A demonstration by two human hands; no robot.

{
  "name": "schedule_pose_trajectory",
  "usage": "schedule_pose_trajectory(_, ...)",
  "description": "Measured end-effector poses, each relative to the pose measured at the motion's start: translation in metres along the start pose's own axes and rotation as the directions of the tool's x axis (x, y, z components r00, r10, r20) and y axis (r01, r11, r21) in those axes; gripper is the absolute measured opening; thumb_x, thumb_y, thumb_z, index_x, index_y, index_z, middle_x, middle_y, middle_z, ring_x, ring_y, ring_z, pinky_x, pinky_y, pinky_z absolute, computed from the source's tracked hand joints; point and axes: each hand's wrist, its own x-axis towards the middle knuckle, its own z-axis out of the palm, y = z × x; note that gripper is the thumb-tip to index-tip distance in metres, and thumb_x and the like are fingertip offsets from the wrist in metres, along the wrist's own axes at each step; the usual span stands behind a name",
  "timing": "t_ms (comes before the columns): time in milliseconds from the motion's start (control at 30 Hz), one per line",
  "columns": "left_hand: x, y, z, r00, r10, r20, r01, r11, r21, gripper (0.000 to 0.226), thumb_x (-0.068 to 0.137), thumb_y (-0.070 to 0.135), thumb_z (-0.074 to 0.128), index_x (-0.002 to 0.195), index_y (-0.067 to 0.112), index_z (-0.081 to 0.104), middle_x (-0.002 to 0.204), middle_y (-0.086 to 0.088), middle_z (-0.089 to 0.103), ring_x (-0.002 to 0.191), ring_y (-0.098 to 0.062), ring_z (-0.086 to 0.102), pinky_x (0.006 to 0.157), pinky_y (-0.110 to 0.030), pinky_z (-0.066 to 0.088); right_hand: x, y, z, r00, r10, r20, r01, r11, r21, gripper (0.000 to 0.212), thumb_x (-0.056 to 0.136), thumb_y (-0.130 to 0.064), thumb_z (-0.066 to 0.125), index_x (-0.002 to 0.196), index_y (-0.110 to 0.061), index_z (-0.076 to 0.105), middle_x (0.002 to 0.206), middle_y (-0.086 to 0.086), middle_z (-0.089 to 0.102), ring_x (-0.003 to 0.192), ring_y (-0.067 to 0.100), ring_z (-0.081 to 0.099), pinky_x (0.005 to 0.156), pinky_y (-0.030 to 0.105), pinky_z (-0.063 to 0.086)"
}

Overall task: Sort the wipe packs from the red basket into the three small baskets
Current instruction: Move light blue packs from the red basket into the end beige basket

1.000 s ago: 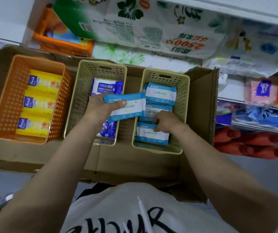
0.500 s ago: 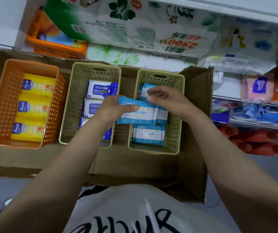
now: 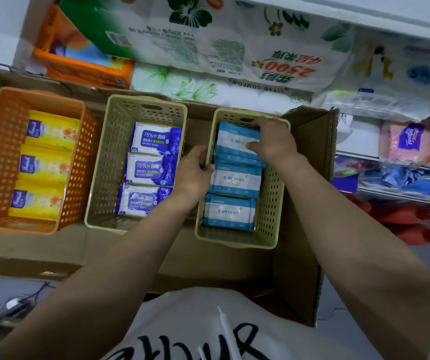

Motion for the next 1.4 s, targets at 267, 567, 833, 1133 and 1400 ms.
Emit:
schedule_pose_trajectory(267,0.003,-0.005,-0.005,0.998,-0.029,0.051,0.036,0.989,-0.147,0.047,0.094,0.016,0.064,0.137,0.03,0.052,0.106,0.008,0.056,0.088,0.007,0.049,0.066,-0.011,0.038,-0.01,0.007,0.044,0.999,-0.046,-0.013,0.045,0.998,-0.05,0.052,0.094,-0.026,0.065,0.143,-0.028,0.049,0.146,0.009,0.038,0.136,0.029,0.029,0.113,0.036,0.03)
schedule_pose_trajectory(567,0.001,-0.006,-0.005,0.998,-0.03,0.047,0.038,0.984,-0.173,0.046,0.094,0.015,0.063,0.136,0.03,0.052,0.094,0.011,0.059,0.085,0.004,0.054,0.054,-0.001,0.042,-0.004,0.009,0.056,0.991,-0.055,-0.123,0.042,0.994,-0.103,0.048,0.09,-0.024,0.069,0.134,-0.026,0.051,0.139,0.004,0.043,0.129,0.025,0.035,0.096,0.036,0.043)
schedule_pose_trajectory(833,-0.004,-0.002,-0.002,0.999,-0.035,0.004,0.035,0.988,-0.148,0.045,0.095,0.02,0.062,0.138,0.033,0.051,0.117,0.002,0.058,0.099,-0.007,0.053,0.069,-0.017,0.043,-0.002,0.009,0.053,0.995,-0.044,-0.088,0.036,0.995,-0.097,0.053,0.087,-0.028,0.072,0.135,-0.026,0.05,0.138,0.008,0.043,0.132,0.028,0.033,0.106,0.042,0.04)
schedule_pose_trajectory(1133,-0.034,0.016,-0.045,0.991,0.048,-0.121,-0.051,0.999,-0.015,0.052,0.094,0.032,0.064,0.142,0.02,0.048,0.128,-0.005,0.061,0.12,-0.021,0.056,0.102,-0.033,0.044,-0.016,-0.011,-0.016,0.986,-0.165,-0.011,0.162,0.978,-0.135,0.054,0.092,-0.038,0.065,0.139,-0.012,0.053,0.138,0.015,0.052,0.127,0.032,0.049,0.103,0.039,0.043)
schedule_pose_trajectory(1400,-0.102,0.013,-0.16,0.824,0.444,-0.353,-0.364,0.891,0.272,0.042,0.088,0.025,0.07,0.128,0.017,0.061,0.123,-0.008,0.063,0.115,-0.023,0.057,0.098,-0.032,0.042,-0.112,-0.104,-0.086,0.836,-0.437,-0.331,0.376,0.896,-0.236,0.043,0.095,-0.037,0.06,0.133,-0.016,0.056,0.134,0.011,0.054,0.122,0.03,0.05,0.095,0.04,0.043)
